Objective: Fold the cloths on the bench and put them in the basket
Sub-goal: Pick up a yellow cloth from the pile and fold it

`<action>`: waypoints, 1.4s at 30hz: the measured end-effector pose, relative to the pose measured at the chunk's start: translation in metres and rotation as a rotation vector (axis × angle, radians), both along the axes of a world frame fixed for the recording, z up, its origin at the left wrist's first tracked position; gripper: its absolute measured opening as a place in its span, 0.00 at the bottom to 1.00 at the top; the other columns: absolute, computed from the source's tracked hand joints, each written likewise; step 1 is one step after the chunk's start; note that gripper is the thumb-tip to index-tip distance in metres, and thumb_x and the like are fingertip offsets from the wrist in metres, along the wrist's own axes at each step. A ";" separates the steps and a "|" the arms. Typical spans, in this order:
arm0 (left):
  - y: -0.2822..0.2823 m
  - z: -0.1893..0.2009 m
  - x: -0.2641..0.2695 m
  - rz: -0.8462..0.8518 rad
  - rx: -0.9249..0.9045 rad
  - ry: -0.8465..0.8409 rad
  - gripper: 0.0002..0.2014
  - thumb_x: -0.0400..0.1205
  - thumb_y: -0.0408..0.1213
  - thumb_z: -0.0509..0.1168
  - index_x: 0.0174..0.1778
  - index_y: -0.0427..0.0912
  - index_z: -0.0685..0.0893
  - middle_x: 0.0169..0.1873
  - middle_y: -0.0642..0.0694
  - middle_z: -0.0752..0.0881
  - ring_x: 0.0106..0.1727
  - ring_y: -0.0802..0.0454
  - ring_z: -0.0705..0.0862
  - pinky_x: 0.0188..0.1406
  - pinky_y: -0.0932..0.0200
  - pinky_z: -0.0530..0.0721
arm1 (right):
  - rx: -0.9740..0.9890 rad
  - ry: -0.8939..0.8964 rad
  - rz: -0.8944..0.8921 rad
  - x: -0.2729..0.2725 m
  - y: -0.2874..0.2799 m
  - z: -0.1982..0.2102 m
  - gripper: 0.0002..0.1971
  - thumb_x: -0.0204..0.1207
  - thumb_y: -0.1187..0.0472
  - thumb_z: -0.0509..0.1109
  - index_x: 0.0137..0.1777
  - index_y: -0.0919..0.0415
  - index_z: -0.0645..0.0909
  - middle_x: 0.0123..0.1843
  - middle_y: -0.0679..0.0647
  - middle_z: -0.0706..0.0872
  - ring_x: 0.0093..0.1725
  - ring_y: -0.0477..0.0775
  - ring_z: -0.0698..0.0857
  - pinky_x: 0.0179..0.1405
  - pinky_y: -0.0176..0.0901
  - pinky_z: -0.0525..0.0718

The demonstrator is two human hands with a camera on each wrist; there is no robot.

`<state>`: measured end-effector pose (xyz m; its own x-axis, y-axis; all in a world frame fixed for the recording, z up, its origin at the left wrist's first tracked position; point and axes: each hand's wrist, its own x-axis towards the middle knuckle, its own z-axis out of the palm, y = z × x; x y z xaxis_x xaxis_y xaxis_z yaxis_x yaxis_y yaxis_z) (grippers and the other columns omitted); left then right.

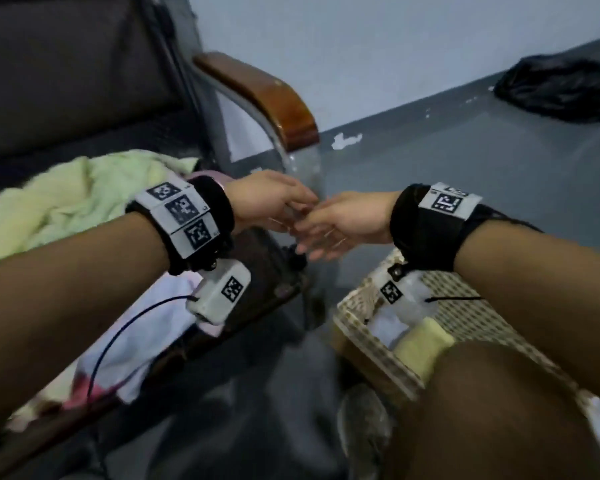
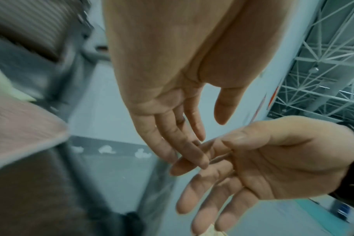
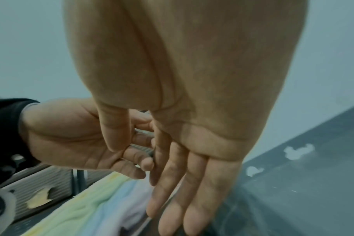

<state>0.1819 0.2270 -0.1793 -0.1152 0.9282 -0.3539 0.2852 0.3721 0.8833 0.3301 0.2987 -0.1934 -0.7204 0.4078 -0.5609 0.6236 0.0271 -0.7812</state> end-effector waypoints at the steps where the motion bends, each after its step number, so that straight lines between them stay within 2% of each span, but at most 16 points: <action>1: -0.021 0.008 -0.020 0.058 0.022 0.023 0.12 0.85 0.34 0.66 0.61 0.32 0.85 0.47 0.40 0.86 0.43 0.45 0.84 0.47 0.55 0.82 | 0.022 0.014 0.037 -0.024 -0.012 0.008 0.16 0.86 0.52 0.64 0.68 0.59 0.80 0.62 0.61 0.90 0.56 0.57 0.88 0.58 0.48 0.79; 7: -0.147 0.015 -0.130 0.331 0.035 0.319 0.07 0.82 0.37 0.68 0.53 0.42 0.87 0.48 0.44 0.90 0.52 0.42 0.90 0.42 0.58 0.81 | 0.103 0.099 0.171 -0.162 -0.087 0.021 0.13 0.84 0.54 0.67 0.62 0.61 0.84 0.61 0.60 0.90 0.52 0.55 0.87 0.57 0.46 0.80; 9: -0.184 0.003 -0.157 0.378 -0.005 0.490 0.09 0.82 0.42 0.68 0.56 0.45 0.87 0.54 0.44 0.89 0.56 0.43 0.88 0.52 0.54 0.83 | 0.155 0.108 0.209 -0.196 -0.108 0.016 0.14 0.84 0.54 0.68 0.64 0.61 0.84 0.61 0.59 0.90 0.51 0.54 0.88 0.55 0.46 0.82; 12: -0.226 -0.024 -0.187 0.429 -0.153 0.645 0.19 0.82 0.47 0.68 0.68 0.48 0.81 0.65 0.46 0.84 0.62 0.46 0.83 0.62 0.52 0.80 | 0.284 0.089 0.288 -0.233 -0.132 0.005 0.15 0.83 0.57 0.68 0.65 0.61 0.84 0.57 0.55 0.90 0.51 0.53 0.88 0.49 0.43 0.83; 15: -0.248 -0.058 -0.207 0.475 -0.321 0.718 0.35 0.79 0.51 0.69 0.81 0.47 0.67 0.76 0.38 0.72 0.71 0.38 0.76 0.67 0.45 0.79 | 0.406 0.069 0.367 -0.252 -0.145 -0.011 0.14 0.83 0.57 0.68 0.64 0.62 0.85 0.53 0.55 0.88 0.49 0.53 0.87 0.43 0.42 0.84; 18: -0.254 -0.081 -0.216 0.591 -0.333 0.821 0.43 0.75 0.53 0.71 0.83 0.46 0.59 0.81 0.37 0.62 0.79 0.34 0.65 0.73 0.39 0.74 | 0.439 0.069 0.394 -0.255 -0.150 -0.032 0.14 0.83 0.57 0.69 0.66 0.59 0.83 0.46 0.54 0.86 0.41 0.51 0.84 0.38 0.40 0.82; 21: -0.252 -0.087 -0.223 0.731 -0.346 0.946 0.48 0.74 0.60 0.71 0.84 0.45 0.55 0.80 0.36 0.62 0.80 0.34 0.63 0.75 0.38 0.69 | 0.519 0.045 0.492 -0.260 -0.149 -0.042 0.15 0.83 0.57 0.69 0.67 0.58 0.83 0.52 0.53 0.85 0.49 0.52 0.84 0.45 0.40 0.79; 25: -0.249 -0.085 -0.243 0.920 -0.376 0.982 0.52 0.73 0.66 0.69 0.85 0.46 0.51 0.83 0.35 0.55 0.83 0.33 0.55 0.79 0.37 0.59 | 0.515 0.097 0.463 -0.270 -0.146 -0.043 0.13 0.82 0.61 0.68 0.64 0.62 0.85 0.41 0.50 0.85 0.39 0.49 0.83 0.44 0.41 0.80; 28: -0.252 -0.088 -0.259 0.960 -0.418 0.667 0.55 0.74 0.65 0.68 0.87 0.45 0.43 0.81 0.33 0.62 0.80 0.32 0.65 0.75 0.39 0.68 | 0.516 0.099 0.476 -0.275 -0.147 -0.045 0.12 0.82 0.61 0.68 0.63 0.64 0.85 0.41 0.51 0.86 0.40 0.50 0.84 0.48 0.46 0.84; 30: -0.255 -0.089 -0.267 0.970 -0.398 0.504 0.52 0.77 0.57 0.71 0.86 0.38 0.47 0.76 0.33 0.71 0.74 0.32 0.74 0.65 0.45 0.75 | 0.530 0.105 0.491 -0.277 -0.148 -0.044 0.12 0.82 0.61 0.68 0.62 0.63 0.85 0.45 0.53 0.88 0.45 0.53 0.86 0.55 0.50 0.85; 32: -0.259 -0.088 -0.269 0.944 -0.361 0.578 0.36 0.78 0.50 0.71 0.77 0.37 0.68 0.64 0.37 0.81 0.62 0.37 0.81 0.52 0.51 0.78 | 0.541 0.117 0.491 -0.280 -0.147 -0.042 0.10 0.82 0.61 0.67 0.60 0.62 0.85 0.48 0.54 0.89 0.51 0.56 0.88 0.58 0.52 0.86; 33: -0.259 -0.085 -0.266 0.921 -0.300 0.627 0.25 0.77 0.49 0.72 0.67 0.40 0.77 0.55 0.42 0.84 0.55 0.41 0.84 0.45 0.54 0.77 | 0.553 0.123 0.485 -0.282 -0.146 -0.042 0.10 0.82 0.61 0.68 0.59 0.61 0.85 0.50 0.54 0.89 0.53 0.58 0.89 0.59 0.53 0.87; 35: -0.256 -0.075 -0.254 0.900 -0.105 0.608 0.14 0.76 0.50 0.73 0.52 0.52 0.79 0.39 0.55 0.81 0.41 0.53 0.81 0.35 0.61 0.73 | 0.618 0.151 0.440 -0.286 -0.144 -0.042 0.10 0.80 0.58 0.69 0.60 0.56 0.84 0.53 0.53 0.90 0.54 0.58 0.89 0.60 0.54 0.87; 37: -0.249 -0.062 -0.237 0.865 0.083 0.565 0.10 0.77 0.51 0.73 0.50 0.57 0.81 0.36 0.61 0.81 0.40 0.54 0.80 0.38 0.61 0.73 | 0.707 0.249 0.350 -0.293 -0.142 -0.040 0.19 0.76 0.56 0.73 0.66 0.50 0.78 0.53 0.51 0.88 0.50 0.54 0.88 0.57 0.53 0.87; 39: -0.244 -0.049 -0.218 0.762 0.211 0.579 0.09 0.77 0.51 0.72 0.50 0.53 0.87 0.41 0.56 0.87 0.45 0.52 0.84 0.43 0.58 0.77 | 0.771 0.410 0.314 -0.300 -0.141 -0.037 0.33 0.70 0.56 0.77 0.74 0.42 0.70 0.55 0.52 0.81 0.49 0.52 0.84 0.54 0.48 0.84; 42: -0.245 -0.042 -0.201 0.609 0.273 0.567 0.08 0.75 0.51 0.71 0.44 0.52 0.88 0.38 0.53 0.89 0.42 0.51 0.86 0.41 0.54 0.81 | 0.871 0.408 0.434 -0.308 -0.138 -0.035 0.33 0.72 0.63 0.75 0.74 0.35 0.74 0.68 0.54 0.72 0.67 0.56 0.74 0.68 0.47 0.75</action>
<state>-0.0189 -0.0180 -0.2209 -0.7098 0.6918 0.1326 0.5286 0.3988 0.7493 0.0221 0.1607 -0.2288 -0.9691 0.2158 0.1193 0.1209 0.8376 -0.5328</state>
